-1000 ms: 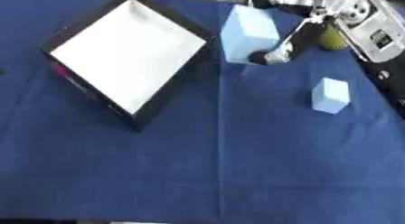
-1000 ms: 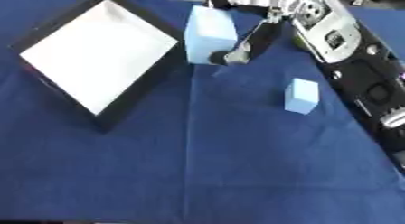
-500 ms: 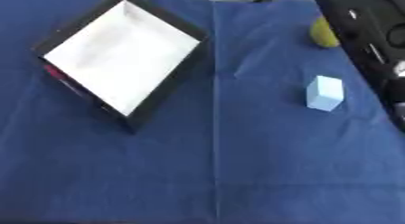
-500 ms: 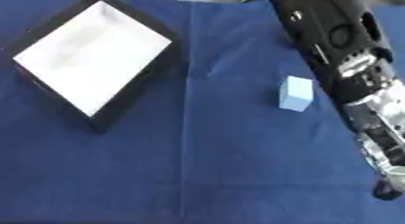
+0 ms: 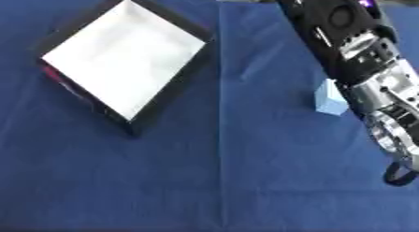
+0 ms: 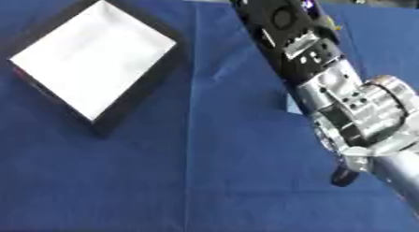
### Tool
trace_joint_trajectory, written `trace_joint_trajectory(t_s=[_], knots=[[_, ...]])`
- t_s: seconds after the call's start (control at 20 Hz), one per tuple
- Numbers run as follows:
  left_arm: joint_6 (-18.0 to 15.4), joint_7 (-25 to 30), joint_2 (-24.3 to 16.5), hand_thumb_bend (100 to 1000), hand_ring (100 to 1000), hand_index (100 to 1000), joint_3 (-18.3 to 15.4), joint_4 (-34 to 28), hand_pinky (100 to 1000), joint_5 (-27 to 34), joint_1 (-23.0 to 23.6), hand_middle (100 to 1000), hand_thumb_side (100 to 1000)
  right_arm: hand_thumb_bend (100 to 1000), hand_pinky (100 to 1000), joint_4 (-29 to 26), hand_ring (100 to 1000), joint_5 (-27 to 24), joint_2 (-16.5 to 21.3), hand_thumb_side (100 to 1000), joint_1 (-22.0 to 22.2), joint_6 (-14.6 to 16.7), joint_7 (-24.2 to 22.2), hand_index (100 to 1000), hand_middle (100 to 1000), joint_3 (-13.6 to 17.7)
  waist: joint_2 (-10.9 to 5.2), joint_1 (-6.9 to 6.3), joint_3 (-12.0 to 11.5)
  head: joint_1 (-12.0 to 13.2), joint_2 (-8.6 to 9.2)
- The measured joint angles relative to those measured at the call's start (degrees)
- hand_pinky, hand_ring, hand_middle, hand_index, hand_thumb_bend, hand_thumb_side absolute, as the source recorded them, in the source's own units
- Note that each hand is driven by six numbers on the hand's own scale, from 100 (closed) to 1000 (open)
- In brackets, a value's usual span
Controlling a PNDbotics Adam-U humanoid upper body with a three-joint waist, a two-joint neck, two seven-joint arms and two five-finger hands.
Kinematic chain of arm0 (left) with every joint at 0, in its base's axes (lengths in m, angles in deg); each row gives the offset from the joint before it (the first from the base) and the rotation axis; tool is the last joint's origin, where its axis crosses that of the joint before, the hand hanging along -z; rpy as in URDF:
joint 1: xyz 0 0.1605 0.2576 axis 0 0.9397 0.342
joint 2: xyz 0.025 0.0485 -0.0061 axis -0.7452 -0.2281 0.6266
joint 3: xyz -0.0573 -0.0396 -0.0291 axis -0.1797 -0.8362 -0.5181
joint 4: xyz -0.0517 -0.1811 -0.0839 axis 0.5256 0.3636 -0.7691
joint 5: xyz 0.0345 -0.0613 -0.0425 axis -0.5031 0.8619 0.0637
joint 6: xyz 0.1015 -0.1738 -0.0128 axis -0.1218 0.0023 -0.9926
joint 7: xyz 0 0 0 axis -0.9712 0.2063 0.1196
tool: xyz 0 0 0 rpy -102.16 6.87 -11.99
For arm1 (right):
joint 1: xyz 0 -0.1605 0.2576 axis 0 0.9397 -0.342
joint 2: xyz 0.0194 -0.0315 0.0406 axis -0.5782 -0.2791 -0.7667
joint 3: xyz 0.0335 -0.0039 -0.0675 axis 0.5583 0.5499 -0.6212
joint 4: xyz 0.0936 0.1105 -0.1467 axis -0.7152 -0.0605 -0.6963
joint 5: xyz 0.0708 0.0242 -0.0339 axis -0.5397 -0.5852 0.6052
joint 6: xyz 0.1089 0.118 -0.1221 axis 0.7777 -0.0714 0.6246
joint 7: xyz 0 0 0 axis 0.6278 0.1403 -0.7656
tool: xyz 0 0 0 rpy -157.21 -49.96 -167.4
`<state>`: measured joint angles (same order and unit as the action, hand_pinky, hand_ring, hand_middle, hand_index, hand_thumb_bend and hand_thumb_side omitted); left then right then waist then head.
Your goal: Pick up objects on the table and place them in the box.
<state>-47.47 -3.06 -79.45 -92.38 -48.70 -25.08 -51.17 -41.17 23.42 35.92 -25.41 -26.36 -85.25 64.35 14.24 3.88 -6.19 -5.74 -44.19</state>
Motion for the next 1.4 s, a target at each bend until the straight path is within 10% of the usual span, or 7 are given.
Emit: trace_joint_trajectory(t_s=[0.9,1.05,1.4], knots=[[-3.34,-8.28,-0.17,100,808,696,-3.44,-2.24,568,1.71,0.75,756,639,100,907,2.12,553,18.99,-6.85,365,7.2,2.37,2.37,590,361,0.73,0.03,0.0,-1.39,-1.25,0.0],[-3.31,-8.25,-0.17,100,813,695,-3.43,-2.41,568,1.71,0.74,759,649,219,992,2.33,749,22.31,-7.12,511,7.35,3.15,3.15,774,567,0.92,0.09,0.0,-1.57,-1.5,0.0],[-3.09,-8.76,-0.17,100,814,699,-3.43,-2.53,570,1.95,0.71,761,646,353,1000,3.07,878,29.45,-7.43,498,6.97,5.74,5.74,898,724,2.39,0.09,0.18,-1.62,-1.85,0.0]])
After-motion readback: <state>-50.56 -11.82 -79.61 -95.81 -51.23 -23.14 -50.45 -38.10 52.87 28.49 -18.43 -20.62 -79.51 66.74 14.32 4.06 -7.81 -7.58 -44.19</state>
